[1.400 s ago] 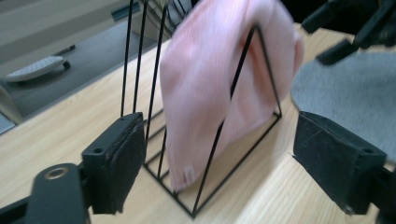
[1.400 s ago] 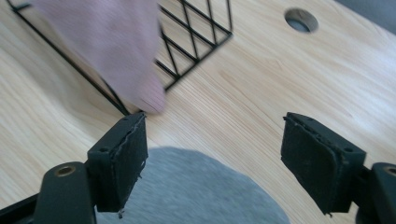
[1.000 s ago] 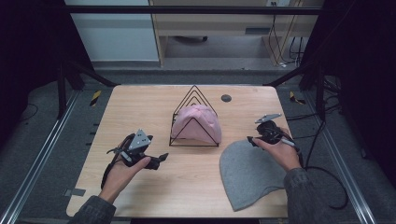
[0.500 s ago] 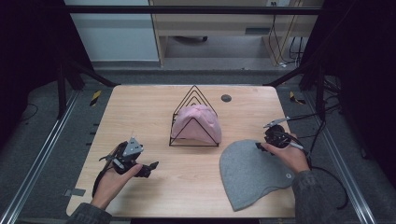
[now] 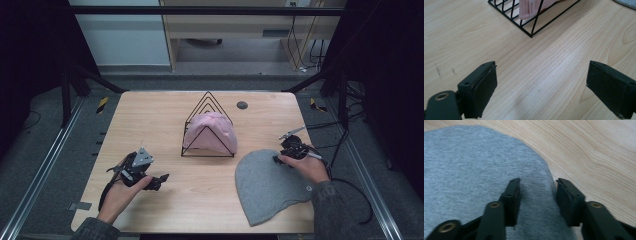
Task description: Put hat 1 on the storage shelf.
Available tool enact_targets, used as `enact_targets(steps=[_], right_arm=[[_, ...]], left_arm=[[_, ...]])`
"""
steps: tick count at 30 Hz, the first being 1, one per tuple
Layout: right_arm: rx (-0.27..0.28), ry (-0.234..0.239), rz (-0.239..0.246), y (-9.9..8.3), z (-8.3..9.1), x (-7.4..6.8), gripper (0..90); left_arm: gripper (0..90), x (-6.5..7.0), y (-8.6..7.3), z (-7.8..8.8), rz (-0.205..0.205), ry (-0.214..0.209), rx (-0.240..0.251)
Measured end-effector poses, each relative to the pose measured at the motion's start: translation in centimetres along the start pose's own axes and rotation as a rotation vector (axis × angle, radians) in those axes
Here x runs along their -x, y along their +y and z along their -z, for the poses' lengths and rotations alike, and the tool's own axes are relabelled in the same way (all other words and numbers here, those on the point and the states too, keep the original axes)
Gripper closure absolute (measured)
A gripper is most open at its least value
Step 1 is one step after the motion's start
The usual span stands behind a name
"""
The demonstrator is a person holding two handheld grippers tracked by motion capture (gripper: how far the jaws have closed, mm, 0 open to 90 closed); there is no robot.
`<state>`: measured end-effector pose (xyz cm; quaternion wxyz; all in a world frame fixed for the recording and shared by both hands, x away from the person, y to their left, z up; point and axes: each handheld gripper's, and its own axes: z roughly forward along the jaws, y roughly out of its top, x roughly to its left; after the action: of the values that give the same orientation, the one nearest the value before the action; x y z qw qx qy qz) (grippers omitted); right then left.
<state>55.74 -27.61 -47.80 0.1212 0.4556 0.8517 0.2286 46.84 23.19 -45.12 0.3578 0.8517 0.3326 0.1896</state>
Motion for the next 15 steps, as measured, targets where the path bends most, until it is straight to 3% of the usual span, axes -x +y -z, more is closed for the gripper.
enact_targets(steps=[5,6,8,15], right_arm=[[0.001,0.002,0.028,0.0,0.1,-0.2,69.2],[0.0,0.014,0.038,0.0,0.1,-0.3,78.8],[-0.001,0.016,0.051,-0.1,0.2,-0.5,83.4],[0.011,0.029,0.076,0.0,1.1,-1.1,85.4]], left_arm=[[9.1,0.1,0.0,-0.1,-0.006,0.001,-0.004],[9.1,0.1,0.0,-0.1,-0.008,0.001,-0.007],[9.1,0.1,0.0,-0.1,-0.011,-0.001,-0.01],[9.1,0.1,-0.1,-0.3,-0.009,0.001,-0.02]])
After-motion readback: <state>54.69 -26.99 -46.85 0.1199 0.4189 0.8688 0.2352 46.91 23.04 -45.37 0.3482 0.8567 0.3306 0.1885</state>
